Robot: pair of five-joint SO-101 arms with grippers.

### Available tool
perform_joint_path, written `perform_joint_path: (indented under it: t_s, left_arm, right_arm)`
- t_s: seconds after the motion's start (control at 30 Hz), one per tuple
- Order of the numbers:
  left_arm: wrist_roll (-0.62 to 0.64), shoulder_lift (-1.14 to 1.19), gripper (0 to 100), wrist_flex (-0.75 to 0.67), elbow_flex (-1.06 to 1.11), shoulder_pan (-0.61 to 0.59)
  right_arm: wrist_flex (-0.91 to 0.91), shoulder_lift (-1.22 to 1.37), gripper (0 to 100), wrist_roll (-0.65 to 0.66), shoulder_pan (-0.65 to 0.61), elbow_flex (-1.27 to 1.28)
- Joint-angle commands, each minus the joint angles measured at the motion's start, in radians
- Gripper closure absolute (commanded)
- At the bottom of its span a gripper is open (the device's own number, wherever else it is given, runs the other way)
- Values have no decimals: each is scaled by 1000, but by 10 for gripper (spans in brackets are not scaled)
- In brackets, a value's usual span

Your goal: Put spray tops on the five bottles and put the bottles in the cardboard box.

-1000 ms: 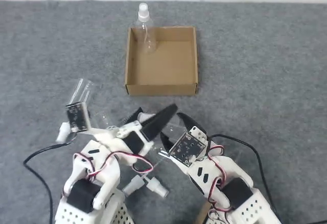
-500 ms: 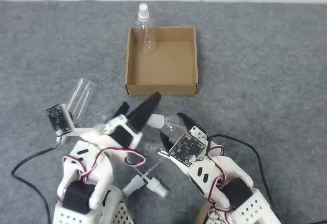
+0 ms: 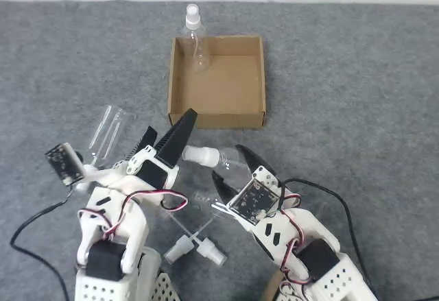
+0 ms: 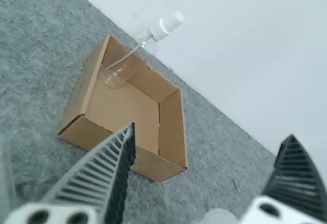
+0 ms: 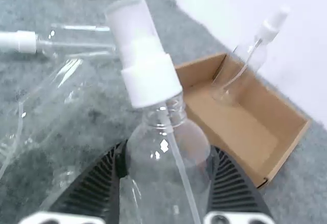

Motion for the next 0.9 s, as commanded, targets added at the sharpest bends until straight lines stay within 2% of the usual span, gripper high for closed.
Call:
perform_joint_path:
  t_s: [0.0,0.27,0.5,0.87]
  left_arm:
    - [2,-20,600,-81,19,0]
    - [2,-18,600,-123,53,12]
    - [-21,-17,600,-123,84,121]
    - [-41,-18,600,-120,88,149]
  right_arm:
    - [-64,-25,908,-100,1,6]
    - [-77,-25,908,-140,-4,0]
    - [-71,-25,908,-140,-71,3]
    - [-67,-25,908,-138,-82,11]
